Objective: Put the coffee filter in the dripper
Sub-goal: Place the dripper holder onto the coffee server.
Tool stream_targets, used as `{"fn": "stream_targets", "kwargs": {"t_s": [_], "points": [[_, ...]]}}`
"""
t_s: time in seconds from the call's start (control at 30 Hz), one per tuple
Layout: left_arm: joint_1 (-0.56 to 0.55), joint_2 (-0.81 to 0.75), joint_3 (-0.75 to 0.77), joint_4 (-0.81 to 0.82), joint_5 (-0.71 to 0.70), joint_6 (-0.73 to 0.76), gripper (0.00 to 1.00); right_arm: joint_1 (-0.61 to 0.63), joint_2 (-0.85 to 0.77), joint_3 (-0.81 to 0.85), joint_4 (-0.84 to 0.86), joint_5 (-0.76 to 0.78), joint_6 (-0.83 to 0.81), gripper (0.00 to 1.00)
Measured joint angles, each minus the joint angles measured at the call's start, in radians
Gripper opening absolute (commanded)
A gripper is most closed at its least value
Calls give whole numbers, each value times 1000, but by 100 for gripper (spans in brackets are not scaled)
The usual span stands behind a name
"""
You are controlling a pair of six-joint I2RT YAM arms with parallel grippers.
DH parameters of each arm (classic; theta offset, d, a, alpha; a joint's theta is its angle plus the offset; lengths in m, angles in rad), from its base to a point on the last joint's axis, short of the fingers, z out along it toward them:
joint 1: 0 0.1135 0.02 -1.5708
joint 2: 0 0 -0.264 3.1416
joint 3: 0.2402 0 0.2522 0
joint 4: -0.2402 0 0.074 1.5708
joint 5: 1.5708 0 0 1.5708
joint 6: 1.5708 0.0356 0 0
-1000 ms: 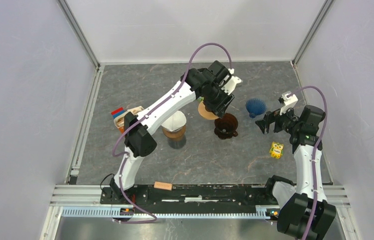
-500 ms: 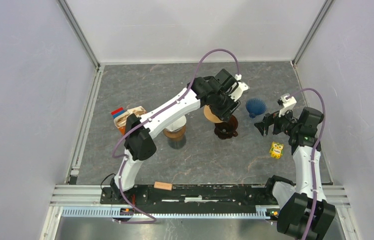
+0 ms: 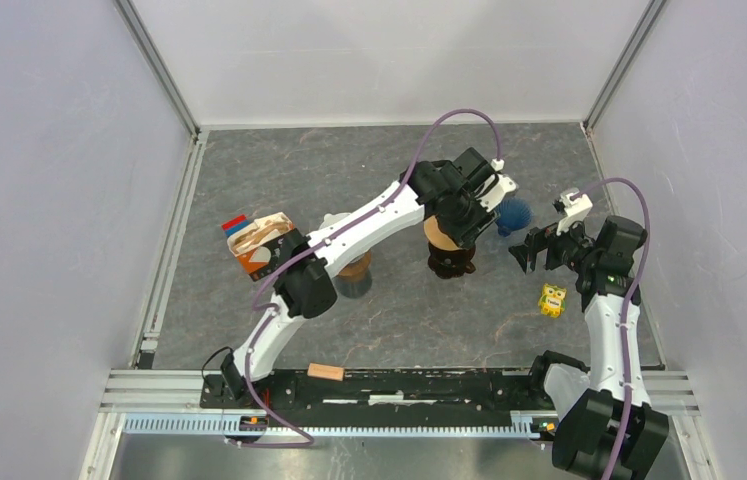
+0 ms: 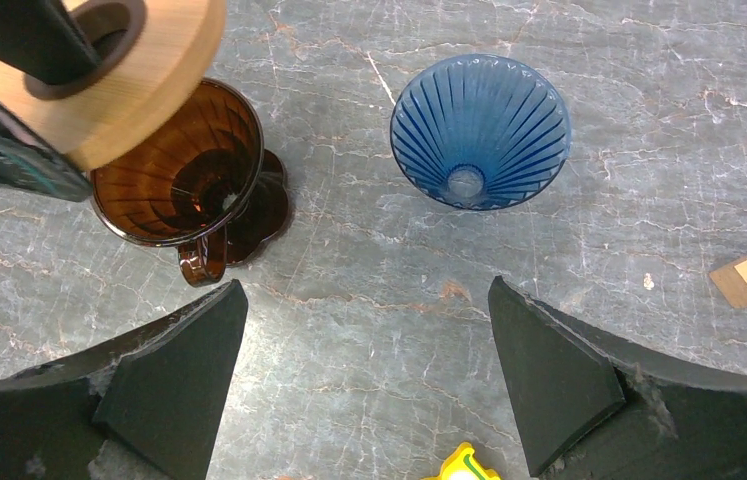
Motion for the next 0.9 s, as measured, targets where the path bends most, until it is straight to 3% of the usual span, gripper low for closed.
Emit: {"fn": "stream_targets", "kwargs": {"t_s": [0.27, 0.9], "points": [[0, 109, 135, -68, -1, 2, 2, -1, -3, 0, 0, 8, -3, 98], [-31, 127, 136, -115, -27, 2, 4, -34, -2, 0, 0, 40, -6, 98]]}}
